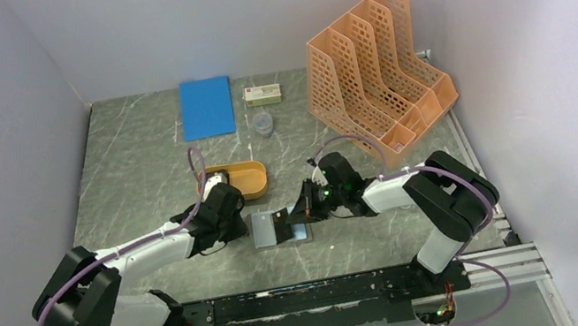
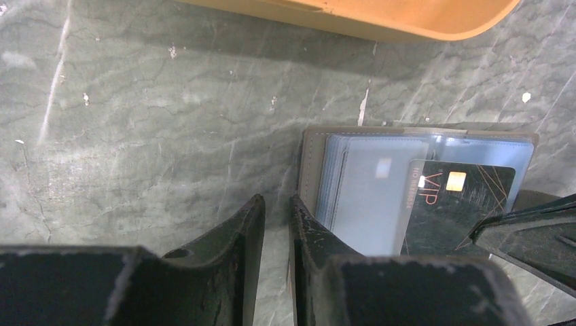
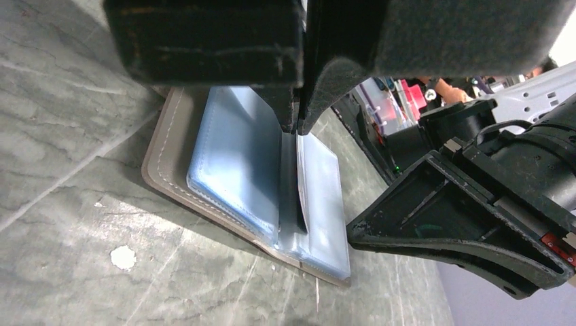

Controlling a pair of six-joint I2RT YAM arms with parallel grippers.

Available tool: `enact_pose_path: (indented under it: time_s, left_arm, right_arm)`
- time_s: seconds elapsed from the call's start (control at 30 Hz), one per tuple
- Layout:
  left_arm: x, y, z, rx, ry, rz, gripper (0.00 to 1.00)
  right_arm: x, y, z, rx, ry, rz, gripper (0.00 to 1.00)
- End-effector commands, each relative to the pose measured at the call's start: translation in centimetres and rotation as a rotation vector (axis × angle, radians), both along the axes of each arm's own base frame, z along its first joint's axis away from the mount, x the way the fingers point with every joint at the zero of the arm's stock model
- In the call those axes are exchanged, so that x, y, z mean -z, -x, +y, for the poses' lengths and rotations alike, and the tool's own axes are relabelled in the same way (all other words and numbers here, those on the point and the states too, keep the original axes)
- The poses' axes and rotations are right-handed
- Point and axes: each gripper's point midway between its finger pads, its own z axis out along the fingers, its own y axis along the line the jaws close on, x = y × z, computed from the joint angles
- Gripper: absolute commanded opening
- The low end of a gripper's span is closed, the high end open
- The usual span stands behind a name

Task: Put the credit cards into the card holder
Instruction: Insert the credit card into the card holder.

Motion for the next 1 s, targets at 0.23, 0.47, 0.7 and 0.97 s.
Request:
enact_pose_path:
  time_s: [0.23,0.47,0.7,0.97]
  left_arm:
    - [2.9,3.0,1.5,0.015,-0.044,0.129,0.25]
    - [3.1,3.3,1.1,0.017,-0.014,0.14,0.25]
    - [3.3,3.6,1.1,0.009,-0.001,0.15,0.24]
    - [3.2,3.7,1.2,0.005,-0.001,0.148,0.23]
  right_arm:
    - [0.9,-1.3,-0.1,0.066,0.01,-0.014,0.0]
    - [1.1,-0.9,0.3,0.07,0.01,-0.001,0.0]
    - [1.4,0.0,1.3,0.045,0.016,0.011,0.0]
    - [0.6,0.3,1.6,0.021,0.005,-0.003,0.12]
